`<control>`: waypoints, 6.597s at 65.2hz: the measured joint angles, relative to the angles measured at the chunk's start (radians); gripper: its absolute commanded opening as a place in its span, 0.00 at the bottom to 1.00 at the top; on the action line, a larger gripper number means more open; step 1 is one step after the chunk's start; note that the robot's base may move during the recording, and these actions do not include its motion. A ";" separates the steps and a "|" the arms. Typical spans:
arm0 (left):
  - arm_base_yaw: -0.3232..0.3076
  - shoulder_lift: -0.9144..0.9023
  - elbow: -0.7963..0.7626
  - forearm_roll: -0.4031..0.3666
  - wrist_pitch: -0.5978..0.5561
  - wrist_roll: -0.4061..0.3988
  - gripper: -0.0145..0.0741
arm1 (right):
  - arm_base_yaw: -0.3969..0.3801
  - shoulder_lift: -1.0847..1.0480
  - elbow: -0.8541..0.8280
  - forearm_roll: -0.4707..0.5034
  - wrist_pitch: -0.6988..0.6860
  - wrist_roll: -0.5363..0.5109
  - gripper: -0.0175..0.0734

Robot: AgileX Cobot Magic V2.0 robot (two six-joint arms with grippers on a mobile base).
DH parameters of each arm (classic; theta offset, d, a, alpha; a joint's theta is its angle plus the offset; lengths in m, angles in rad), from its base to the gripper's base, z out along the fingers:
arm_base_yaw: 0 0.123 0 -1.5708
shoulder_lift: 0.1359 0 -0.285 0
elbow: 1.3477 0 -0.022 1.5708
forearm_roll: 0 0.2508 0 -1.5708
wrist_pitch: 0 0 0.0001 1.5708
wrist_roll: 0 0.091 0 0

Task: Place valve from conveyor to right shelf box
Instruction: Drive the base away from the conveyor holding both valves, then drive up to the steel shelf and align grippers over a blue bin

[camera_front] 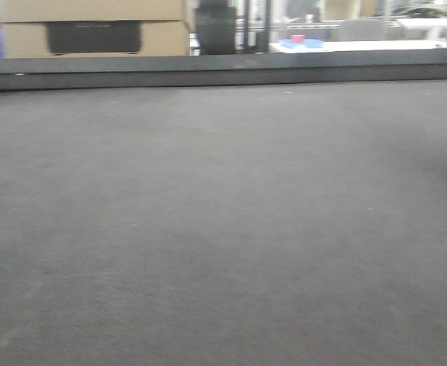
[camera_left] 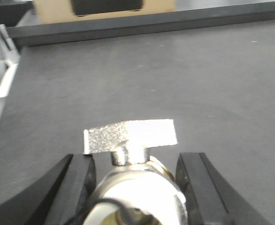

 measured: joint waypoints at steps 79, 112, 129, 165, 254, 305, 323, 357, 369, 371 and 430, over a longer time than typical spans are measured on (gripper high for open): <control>0.000 0.000 0.000 0.000 0.000 0.000 0.04 | 0.000 0.000 0.000 0.000 -0.024 0.000 0.02; 0.000 0.000 0.000 0.000 0.000 0.000 0.04 | 0.000 0.000 0.000 -0.001 -0.024 0.000 0.02; 0.000 0.000 0.000 0.000 0.000 0.000 0.04 | 0.000 0.000 0.000 -0.001 -0.024 0.000 0.02; 0.000 0.000 0.000 0.000 0.000 0.000 0.04 | 0.000 0.000 0.000 -0.001 -0.024 0.000 0.02; 0.000 0.000 0.000 0.000 0.000 0.000 0.04 | 0.000 -0.001 0.000 -0.001 -0.024 0.000 0.02; 0.000 0.000 0.000 0.002 0.000 0.000 0.04 | 0.000 -0.001 0.000 -0.001 -0.024 0.000 0.02; 0.000 0.000 0.000 0.002 0.000 0.000 0.04 | 0.000 -0.001 0.000 0.001 -0.026 0.000 0.02; 0.000 0.000 0.000 0.002 0.000 0.000 0.04 | 0.000 -0.001 0.000 0.001 -0.026 0.000 0.02; 0.000 0.000 0.000 0.002 0.000 0.000 0.04 | 0.000 -0.001 0.000 -0.001 -0.026 0.000 0.02; 0.000 0.000 0.000 0.002 0.000 0.000 0.04 | 0.000 -0.001 0.000 -0.001 -0.026 0.000 0.02; 0.000 0.000 0.000 0.002 0.000 0.000 0.04 | 0.000 -0.001 0.000 -0.001 -0.026 0.000 0.02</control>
